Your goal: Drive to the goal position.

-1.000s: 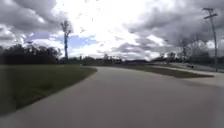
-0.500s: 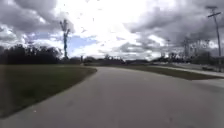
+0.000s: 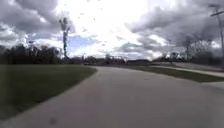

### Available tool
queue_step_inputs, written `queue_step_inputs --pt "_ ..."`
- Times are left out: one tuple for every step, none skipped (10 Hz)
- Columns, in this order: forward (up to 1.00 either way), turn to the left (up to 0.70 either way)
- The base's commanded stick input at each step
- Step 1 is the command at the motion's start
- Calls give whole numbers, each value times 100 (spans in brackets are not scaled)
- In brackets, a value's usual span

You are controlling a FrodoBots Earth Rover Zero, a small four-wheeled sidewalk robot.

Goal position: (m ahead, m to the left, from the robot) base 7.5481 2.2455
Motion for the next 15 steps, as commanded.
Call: queue_step_inputs --pt "100 0" --pt "100 0" --pt "100 0" --pt "100 0" --pt "100 0" --pt "100 0" --pt "100 0" --pt "100 0" --pt "100 0" --pt "100 0" --pt "100 0" --pt "100 0" --pt "100 0" --pt "100 0" --pt "100 0"
